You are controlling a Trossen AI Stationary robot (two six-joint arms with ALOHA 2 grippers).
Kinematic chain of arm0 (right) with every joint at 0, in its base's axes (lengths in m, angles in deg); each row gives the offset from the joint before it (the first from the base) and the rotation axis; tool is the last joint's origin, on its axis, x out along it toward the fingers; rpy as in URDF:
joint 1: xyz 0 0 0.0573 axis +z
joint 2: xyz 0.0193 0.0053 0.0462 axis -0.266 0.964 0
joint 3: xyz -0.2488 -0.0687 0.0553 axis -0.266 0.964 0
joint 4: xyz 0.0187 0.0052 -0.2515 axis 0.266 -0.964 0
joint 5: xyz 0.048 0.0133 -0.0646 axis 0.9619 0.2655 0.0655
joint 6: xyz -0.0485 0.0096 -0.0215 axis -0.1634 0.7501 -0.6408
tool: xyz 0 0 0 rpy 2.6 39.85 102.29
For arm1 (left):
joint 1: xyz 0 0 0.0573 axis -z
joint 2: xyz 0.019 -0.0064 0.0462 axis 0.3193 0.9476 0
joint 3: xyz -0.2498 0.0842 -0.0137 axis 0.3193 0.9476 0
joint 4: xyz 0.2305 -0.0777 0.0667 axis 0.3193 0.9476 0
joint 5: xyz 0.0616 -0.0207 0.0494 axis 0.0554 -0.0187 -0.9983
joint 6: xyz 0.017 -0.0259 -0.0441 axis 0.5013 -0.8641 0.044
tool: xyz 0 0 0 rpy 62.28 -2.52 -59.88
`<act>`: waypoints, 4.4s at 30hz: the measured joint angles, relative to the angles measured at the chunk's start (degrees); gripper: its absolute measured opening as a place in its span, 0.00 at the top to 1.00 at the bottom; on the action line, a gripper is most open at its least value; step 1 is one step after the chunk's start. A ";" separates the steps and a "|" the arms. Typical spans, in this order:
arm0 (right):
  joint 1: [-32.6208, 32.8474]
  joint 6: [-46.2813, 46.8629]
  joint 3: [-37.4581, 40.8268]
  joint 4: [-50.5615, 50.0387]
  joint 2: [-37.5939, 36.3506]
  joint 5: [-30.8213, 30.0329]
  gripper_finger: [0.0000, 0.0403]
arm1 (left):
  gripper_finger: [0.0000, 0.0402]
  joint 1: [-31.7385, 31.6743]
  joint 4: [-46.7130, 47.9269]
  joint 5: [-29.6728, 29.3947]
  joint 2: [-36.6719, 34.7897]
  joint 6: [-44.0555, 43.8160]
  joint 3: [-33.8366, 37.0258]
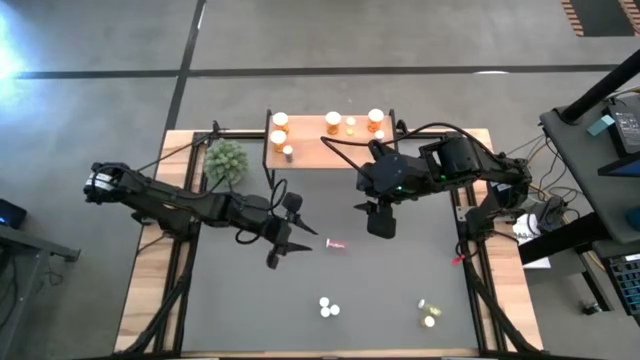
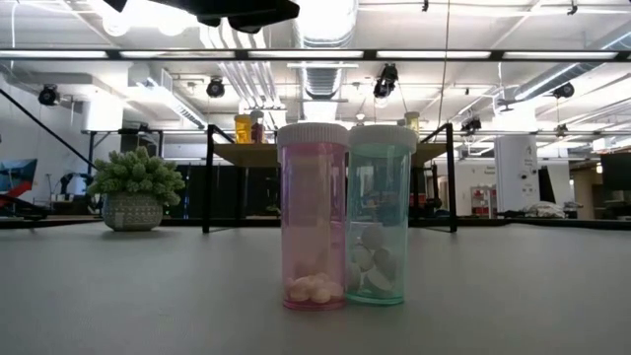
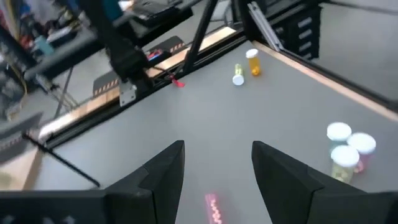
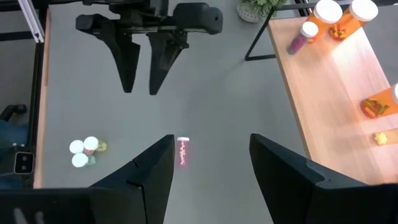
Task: Pick and place medicine bottles onto shelf by color
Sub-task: Put the small yellow pill bottle on the shelf
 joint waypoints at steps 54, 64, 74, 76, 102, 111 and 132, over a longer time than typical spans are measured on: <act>-0.02 0.00 0.00 -0.01 0.00 0.00 0.51 | 0.57 9.64 -2.47 4.27 0.31 12.35 -0.08; -0.02 -0.01 0.00 -0.01 0.00 -0.01 0.51 | 0.57 11.67 -2.72 2.69 3.25 12.02 -0.09; -0.01 0.00 0.00 -0.01 0.00 -0.01 0.51 | 0.57 11.67 -5.34 3.46 11.75 12.04 -1.45; 0.00 -0.01 0.00 -0.01 0.00 -0.01 0.51 | 0.57 11.67 -7.42 5.18 14.03 12.13 -1.85; 0.01 -0.01 0.00 -0.01 0.00 -0.01 0.51 | 0.57 11.65 -10.11 9.04 24.11 10.48 -6.93; -0.02 0.01 0.00 0.01 0.00 0.01 0.51 | 0.44 11.67 -10.10 9.02 24.11 6.42 -6.23; -0.02 0.01 0.00 0.00 0.01 0.00 0.51 | 0.40 11.53 -13.30 8.86 32.36 6.41 -6.45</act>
